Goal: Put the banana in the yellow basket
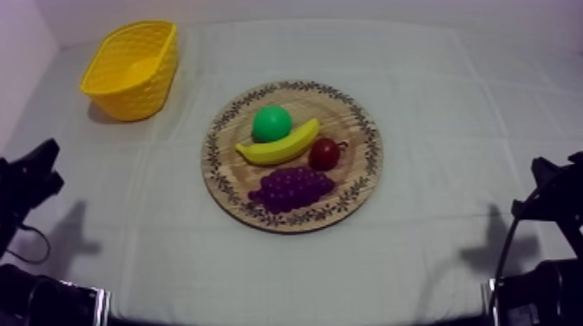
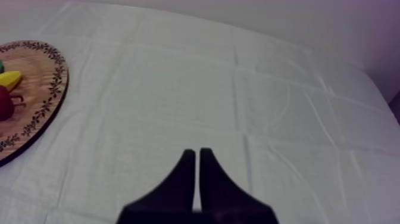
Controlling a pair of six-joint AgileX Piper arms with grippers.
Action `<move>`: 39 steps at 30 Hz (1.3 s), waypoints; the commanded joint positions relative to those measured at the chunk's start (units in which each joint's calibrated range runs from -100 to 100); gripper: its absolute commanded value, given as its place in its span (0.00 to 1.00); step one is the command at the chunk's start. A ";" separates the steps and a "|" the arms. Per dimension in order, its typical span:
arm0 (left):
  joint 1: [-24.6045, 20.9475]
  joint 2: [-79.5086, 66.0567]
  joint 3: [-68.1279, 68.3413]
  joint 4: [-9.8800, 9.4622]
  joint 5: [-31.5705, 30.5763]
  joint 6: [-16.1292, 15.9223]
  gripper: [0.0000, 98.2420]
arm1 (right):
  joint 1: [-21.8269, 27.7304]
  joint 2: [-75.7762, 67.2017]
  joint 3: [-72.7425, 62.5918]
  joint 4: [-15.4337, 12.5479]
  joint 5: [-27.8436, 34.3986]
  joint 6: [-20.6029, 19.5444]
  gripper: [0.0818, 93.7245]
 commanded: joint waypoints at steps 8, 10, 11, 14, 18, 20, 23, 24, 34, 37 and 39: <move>4.22 43.92 -41.94 5.22 17.36 -7.95 0.00 | 0.02 -0.02 -0.03 0.02 0.00 -0.01 0.00; 4.03 50.68 -46.65 7.37 19.73 -10.93 0.00 | 0.02 -0.02 -0.03 0.02 0.00 -0.01 0.00; 4.01 53.65 -48.36 8.51 20.43 -12.46 0.00 | 0.02 -0.02 -0.03 0.02 0.00 -0.01 0.00; 4.52 60.69 -51.58 11.00 21.49 -15.91 0.00 | 0.02 -0.02 -0.03 0.02 0.00 -0.01 0.00; 6.19 67.27 -53.62 13.10 22.75 -19.94 0.00 | 0.02 -0.02 -0.03 0.02 0.00 -0.01 0.00; 7.43 70.35 -54.83 13.70 23.95 -21.97 0.00 | 0.02 -0.02 -0.03 0.02 0.00 -0.02 0.00; 9.55 74.87 -56.64 14.17 25.09 -24.70 0.00 | 0.02 -0.02 -0.03 0.02 0.00 -0.01 0.00; 10.26 76.25 -57.13 14.42 25.30 -25.75 0.00 | 0.02 -0.02 -0.03 0.02 0.00 -0.01 0.00; 16.69 85.57 -61.15 18.03 27.22 -33.44 0.01 | 0.02 -0.02 -0.03 0.02 0.00 -0.02 0.00; 18.13 87.63 -62.47 18.24 28.39 -33.51 0.01 | 0.02 -0.02 -0.03 0.02 0.00 -0.02 0.00; 18.73 88.85 -63.19 18.23 29.36 -33.32 0.01 | 0.02 -0.02 -0.03 0.02 0.00 -0.01 0.00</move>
